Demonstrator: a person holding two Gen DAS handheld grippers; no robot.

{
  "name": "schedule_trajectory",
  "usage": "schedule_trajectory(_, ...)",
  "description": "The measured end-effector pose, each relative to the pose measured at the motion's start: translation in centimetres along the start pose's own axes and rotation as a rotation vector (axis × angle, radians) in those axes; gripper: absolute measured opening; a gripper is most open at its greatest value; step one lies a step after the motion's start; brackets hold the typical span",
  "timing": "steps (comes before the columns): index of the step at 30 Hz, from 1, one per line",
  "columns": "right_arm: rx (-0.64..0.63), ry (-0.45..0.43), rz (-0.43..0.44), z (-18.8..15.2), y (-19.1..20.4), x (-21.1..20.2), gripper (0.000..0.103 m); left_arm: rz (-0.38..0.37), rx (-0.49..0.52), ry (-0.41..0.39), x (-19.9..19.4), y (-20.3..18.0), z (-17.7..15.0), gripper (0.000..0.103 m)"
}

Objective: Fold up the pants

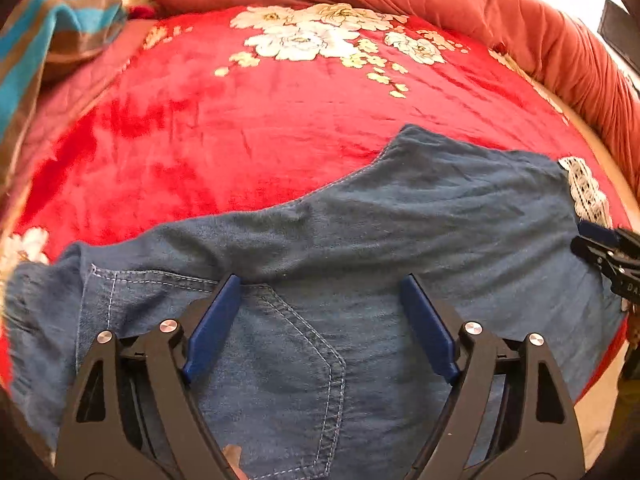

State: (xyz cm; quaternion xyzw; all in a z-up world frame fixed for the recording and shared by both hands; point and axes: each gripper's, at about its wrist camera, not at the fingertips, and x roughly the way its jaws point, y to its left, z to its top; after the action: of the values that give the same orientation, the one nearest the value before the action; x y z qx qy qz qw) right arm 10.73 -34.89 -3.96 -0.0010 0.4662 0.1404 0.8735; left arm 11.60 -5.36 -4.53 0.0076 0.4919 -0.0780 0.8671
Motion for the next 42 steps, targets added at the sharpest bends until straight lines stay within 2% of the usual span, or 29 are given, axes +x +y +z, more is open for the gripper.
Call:
schedule_trajectory(4, -0.019, -0.015, -0.012, 0.1, 0.5, -0.5, 0.052, 0.005, 0.008, -0.025, -0.5, -0.2, -0.1, 0.077)
schedule_trajectory(8, -0.050, -0.117, -0.017, -1.5, 1.5, -5.2, 0.060, 0.013, 0.031, -0.091, -4.1, -0.5, -1.3, 0.082)
schedule_trajectory(11, -0.055, -0.116, -0.027, -3.4, 2.2, -6.9, 0.061, -0.007, 0.089, -0.116, -6.2, -1.9, -2.8, 0.083)
schedule_trajectory(13, -0.049, -0.082, -0.022, -4.5, 2.4, -6.9, 0.061, 0.007, 0.131, -0.097, -6.4, -3.2, -4.1, 0.083)
schedule_trajectory(16, -0.042, 0.002, -0.082, -6.8, 2.5, -5.8, 0.061, 0.006, 0.176, -0.006, -5.3, -4.9, -6.2, 0.084)
schedule_trajectory(19, -0.004, -0.014, -0.060, -8.0, 1.8, -5.9, 0.061, 0.033, 0.195, 0.026, -4.2, -5.1, -7.1, 0.090)
schedule_trajectory(22, 0.001, -0.019, -0.061, -8.2, 2.1, -6.0, 0.061, 0.007, 0.169, 0.033, -4.0, -4.6, -7.1, 0.090)
schedule_trajectory(26, 0.041, -0.033, -0.030, -8.0, 1.8, -6.9, 0.061, 0.012, 0.167, 0.016, -4.4, -4.7, -7.4, 0.090)
schedule_trajectory(30, 0.130, -0.087, 0.021, -7.6, 0.4, -9.5, 0.076, -0.010, 0.124, -0.044, -6.1, -4.4, -7.5, 0.090)
schedule_trajectory(34, 0.154, -0.122, -0.004, -7.6, -0.6, -11.3, 0.076, -0.026, 0.104, -0.086, -7.8, -4.7, -7.1, 0.093)
schedule_trajectory(42, 0.184, -0.152, -0.043, -8.3, -2.1, -12.7, 0.076, -0.072, 0.155, -0.130, -9.8, -7.6, -4.9, 0.093)
